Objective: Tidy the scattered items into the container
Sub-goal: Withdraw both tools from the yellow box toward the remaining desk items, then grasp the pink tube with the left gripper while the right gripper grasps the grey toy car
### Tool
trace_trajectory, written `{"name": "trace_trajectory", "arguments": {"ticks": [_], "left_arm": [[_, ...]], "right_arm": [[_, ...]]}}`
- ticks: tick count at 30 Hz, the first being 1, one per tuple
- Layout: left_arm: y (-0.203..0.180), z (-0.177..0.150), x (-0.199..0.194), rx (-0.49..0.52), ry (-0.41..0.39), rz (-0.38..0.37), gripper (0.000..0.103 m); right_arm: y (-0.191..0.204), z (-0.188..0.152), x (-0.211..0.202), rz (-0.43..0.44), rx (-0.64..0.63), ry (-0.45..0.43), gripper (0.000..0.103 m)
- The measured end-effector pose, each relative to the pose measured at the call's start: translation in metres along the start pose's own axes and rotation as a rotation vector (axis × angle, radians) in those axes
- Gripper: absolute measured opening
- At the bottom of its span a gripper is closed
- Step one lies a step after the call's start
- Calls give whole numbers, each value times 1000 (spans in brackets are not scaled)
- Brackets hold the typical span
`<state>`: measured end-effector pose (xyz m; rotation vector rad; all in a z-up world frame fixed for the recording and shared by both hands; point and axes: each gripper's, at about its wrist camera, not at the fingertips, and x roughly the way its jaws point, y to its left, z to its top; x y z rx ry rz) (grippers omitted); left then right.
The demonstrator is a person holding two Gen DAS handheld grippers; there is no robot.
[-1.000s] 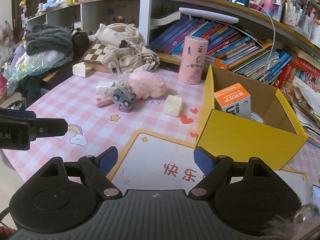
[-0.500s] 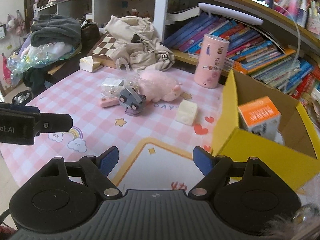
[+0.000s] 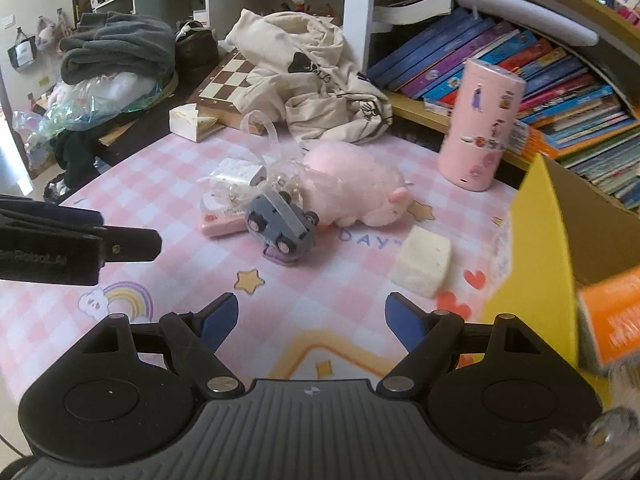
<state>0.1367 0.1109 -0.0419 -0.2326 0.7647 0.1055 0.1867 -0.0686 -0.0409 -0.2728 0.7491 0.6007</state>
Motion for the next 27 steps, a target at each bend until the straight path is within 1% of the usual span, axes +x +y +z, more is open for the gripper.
{"name": "trace_trajectory", "arguments": {"ticks": [5, 7, 8, 10, 12, 16, 19, 22, 23, 24, 25, 26, 27], "left_arm": [[2, 11, 31, 36, 25, 0, 56], [2, 14, 45, 57, 41, 0, 53], [2, 16, 51, 69, 50, 0, 50], [2, 19, 65, 91, 69, -1, 48], [3, 21, 76, 107, 87, -6, 47], [4, 27, 92, 126, 106, -35, 47], [6, 32, 102, 130, 115, -44, 44], [9, 35, 107, 122, 117, -66, 36], [9, 35, 107, 125, 116, -67, 36], [9, 35, 108, 127, 114, -65, 37], [10, 35, 107, 124, 114, -73, 36], [11, 35, 107, 120, 114, -81, 34], [12, 35, 107, 120, 116, -85, 32]], "right_arm": [[-2, 13, 26, 27, -10, -1, 80], [-3, 17, 36, 41, -15, 1, 78], [-3, 19, 42, 51, -17, 2, 77], [-3, 21, 52, 67, -19, 11, 71], [-2, 22, 60, 78, -25, 16, 68], [-1, 27, 75, 80, -45, 13, 68], [-1, 30, 86, 79, -49, 12, 67], [-3, 32, 93, 89, -43, -2, 67], [-3, 32, 95, 96, -43, -8, 67], [-3, 32, 96, 103, -42, -15, 64], [-3, 32, 97, 113, -44, -21, 56], [-4, 31, 98, 142, -42, -21, 50], [-4, 31, 98, 169, -39, -20, 48]]}}
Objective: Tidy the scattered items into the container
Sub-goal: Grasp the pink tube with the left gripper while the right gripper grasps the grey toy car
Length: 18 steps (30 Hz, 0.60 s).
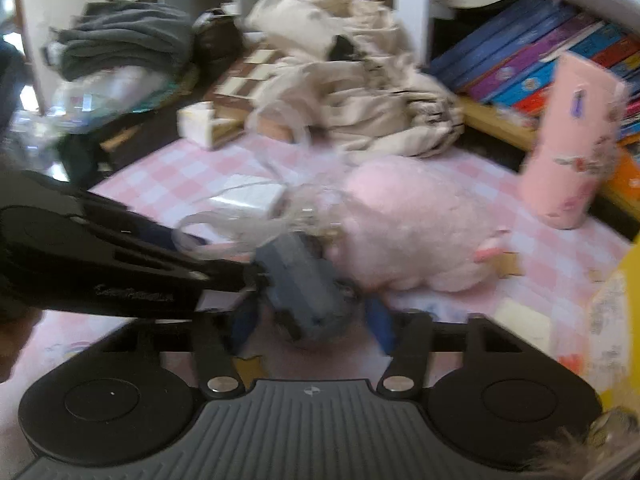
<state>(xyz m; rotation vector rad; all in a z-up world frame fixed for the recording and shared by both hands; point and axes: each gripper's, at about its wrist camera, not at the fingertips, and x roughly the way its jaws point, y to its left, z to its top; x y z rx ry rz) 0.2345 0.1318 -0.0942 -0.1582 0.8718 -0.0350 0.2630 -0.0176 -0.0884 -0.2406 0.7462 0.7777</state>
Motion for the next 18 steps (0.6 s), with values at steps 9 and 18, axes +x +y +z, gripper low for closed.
{"name": "trace_trajectory", "arguments": {"ticks": [9, 18], "left_arm": [[-5, -31, -28, 21, 41, -46, 23], [-16, -60, -58, 17, 49, -50, 24]], "right_arm": [[-4, -23, -36, -42, 49, 71, 46], [-5, -52, -69, -97, 117, 125, 44]]}}
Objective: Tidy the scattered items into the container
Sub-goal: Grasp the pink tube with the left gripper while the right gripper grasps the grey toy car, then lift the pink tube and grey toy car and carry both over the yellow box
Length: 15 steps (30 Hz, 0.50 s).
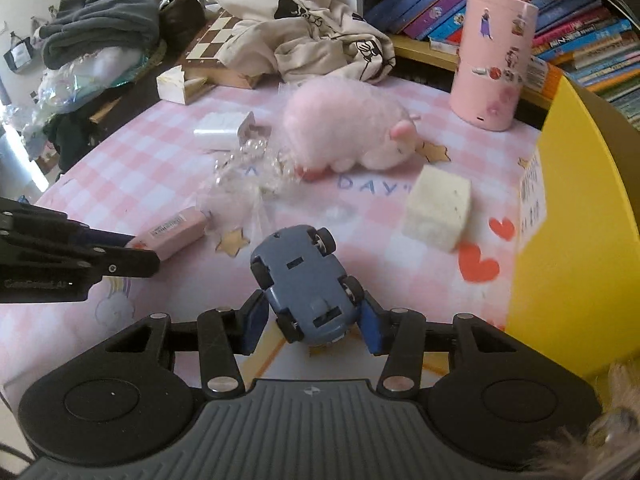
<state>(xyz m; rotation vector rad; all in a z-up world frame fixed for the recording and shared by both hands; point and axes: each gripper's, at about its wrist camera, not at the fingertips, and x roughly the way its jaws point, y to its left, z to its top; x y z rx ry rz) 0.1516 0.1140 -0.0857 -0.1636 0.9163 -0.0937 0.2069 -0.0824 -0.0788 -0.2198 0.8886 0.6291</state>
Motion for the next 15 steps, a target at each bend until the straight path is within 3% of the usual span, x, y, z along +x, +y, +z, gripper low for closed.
{"name": "trace_trajectory", "arguments": {"ticks": [6, 10, 15], "left_arm": [[-4, 1, 1, 5, -15, 46, 27], [-8, 6, 11, 35, -8, 61, 28], [-15, 6, 17, 80, -10, 78, 29]], "right_arm": [[6, 0, 1, -6, -35, 0, 43], [8, 6, 4, -17, -76, -15, 54], [10, 11, 9, -21, -122, -30, 54]]}}
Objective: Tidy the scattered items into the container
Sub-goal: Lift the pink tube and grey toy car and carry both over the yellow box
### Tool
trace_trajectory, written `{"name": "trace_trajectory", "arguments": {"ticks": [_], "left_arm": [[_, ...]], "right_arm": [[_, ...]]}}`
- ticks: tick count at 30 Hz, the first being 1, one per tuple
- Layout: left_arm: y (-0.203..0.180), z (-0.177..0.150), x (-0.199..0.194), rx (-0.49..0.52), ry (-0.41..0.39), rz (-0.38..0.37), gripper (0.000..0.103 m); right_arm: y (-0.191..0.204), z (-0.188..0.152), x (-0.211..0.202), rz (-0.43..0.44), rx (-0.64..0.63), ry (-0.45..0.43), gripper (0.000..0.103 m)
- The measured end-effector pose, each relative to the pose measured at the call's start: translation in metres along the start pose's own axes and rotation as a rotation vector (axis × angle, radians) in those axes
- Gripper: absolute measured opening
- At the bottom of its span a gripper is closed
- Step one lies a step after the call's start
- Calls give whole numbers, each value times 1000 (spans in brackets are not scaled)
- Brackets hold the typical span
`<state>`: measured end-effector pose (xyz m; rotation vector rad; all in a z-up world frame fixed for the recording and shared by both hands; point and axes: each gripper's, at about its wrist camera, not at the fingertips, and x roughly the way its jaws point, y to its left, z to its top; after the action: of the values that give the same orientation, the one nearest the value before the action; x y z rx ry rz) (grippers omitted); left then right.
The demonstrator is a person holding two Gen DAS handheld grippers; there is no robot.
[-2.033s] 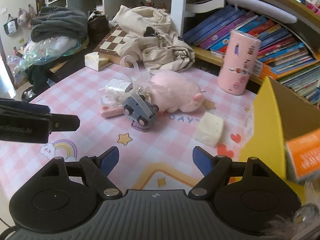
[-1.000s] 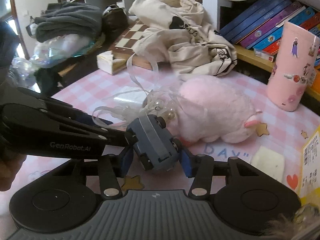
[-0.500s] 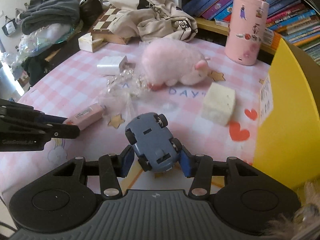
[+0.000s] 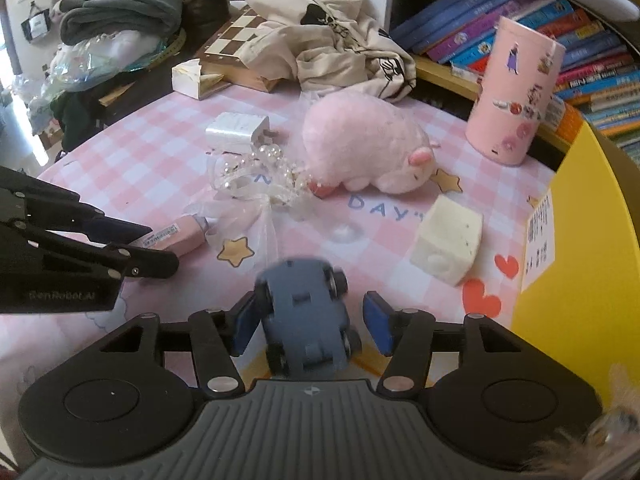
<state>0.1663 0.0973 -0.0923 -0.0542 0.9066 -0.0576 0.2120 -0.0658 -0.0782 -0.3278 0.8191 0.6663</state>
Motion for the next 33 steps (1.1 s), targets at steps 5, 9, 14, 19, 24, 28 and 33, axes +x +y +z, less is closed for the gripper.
{"name": "trace_trajectory", "arguments": {"ticks": [5, 9, 14, 19, 24, 28, 33], "left_arm": [[-3, -2, -1, 31, -8, 12, 24], [-1, -3, -4, -9, -8, 6, 23], [7, -8, -17, -107, -18, -28, 23], [12, -14, -33, -185, -33, -62, 23], [17, -18, -50, -261, -44, -102, 23], [14, -20, -68, -279, -73, -131, 23], [10, -26, -85, -281, -102, -155, 23]], "right_arm": [[-1, 0, 6, 19, -1, 29, 44], [-2, -1, 0, 26, 22, 23, 41], [1, -2, -13, 35, 32, 9, 40], [7, -4, -23, 41, 42, 4, 40], [14, -6, -40, 43, 55, -19, 40], [18, -8, -56, 42, 68, -45, 40], [23, -14, -73, 34, 85, -63, 40]]}}
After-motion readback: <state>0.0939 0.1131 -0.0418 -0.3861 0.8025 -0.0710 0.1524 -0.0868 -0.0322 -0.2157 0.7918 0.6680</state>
